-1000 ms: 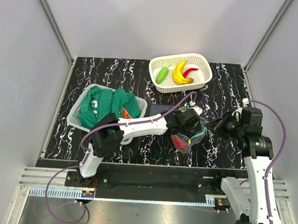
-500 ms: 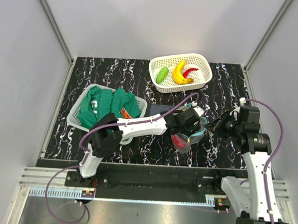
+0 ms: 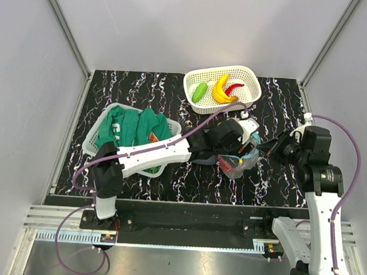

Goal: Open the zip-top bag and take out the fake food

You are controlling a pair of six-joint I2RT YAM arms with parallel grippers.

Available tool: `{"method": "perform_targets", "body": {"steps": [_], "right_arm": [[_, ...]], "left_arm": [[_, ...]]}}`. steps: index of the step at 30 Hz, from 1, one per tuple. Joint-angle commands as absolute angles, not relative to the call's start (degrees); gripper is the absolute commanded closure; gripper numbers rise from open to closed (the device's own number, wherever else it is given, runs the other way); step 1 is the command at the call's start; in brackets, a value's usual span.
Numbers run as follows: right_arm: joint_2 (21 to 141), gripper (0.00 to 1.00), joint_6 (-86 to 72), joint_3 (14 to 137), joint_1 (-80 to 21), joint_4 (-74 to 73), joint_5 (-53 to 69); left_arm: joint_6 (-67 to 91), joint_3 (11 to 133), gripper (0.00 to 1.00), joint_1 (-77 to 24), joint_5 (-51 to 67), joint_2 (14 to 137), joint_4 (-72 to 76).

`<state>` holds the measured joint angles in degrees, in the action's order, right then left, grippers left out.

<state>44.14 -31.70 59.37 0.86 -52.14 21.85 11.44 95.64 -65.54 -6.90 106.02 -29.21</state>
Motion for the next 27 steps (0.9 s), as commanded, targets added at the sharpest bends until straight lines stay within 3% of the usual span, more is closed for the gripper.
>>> {"method": "perform_targets", "body": {"steps": [1,4,10,11,14,19,23,27], "right_arm": [[43.59,0.76,-31.90,63.54,0.88,-51.94,23.82],[43.94,0.66,-33.04,63.90,0.97,-52.56,22.94],[44.30,0.28,-37.00,64.42,0.97,-55.28,12.68],[44.38,0.16,-37.35,64.34,0.97,-55.46,9.18],[45.87,0.02,-38.50,63.64,0.97,-53.98,6.77],[49.65,0.00,-41.91,57.86,1.84,-48.00,12.81],[51.33,0.00,-46.65,48.01,5.35,-32.33,24.06],[51.59,0.00,-48.60,40.35,5.45,-20.67,25.40]], "left_arm": [[10.27,98.44,1.00,-63.29,4.61,105.12,-23.12],[13.18,95.72,1.00,-60.75,8.25,103.71,-19.18],[17.83,91.08,1.00,-53.63,23.35,102.40,-13.65],[18.54,89.92,1.00,-52.74,24.77,101.96,-12.14],[21.61,87.02,1.00,-50.28,29.43,101.25,-8.00],[23.38,86.04,1.00,-48.78,31.20,101.25,-6.59],[25.83,85.43,1.00,-48.43,33.13,101.60,-4.93],[29.17,83.76,1.00,-48.51,36.12,101.60,-0.37]]}}
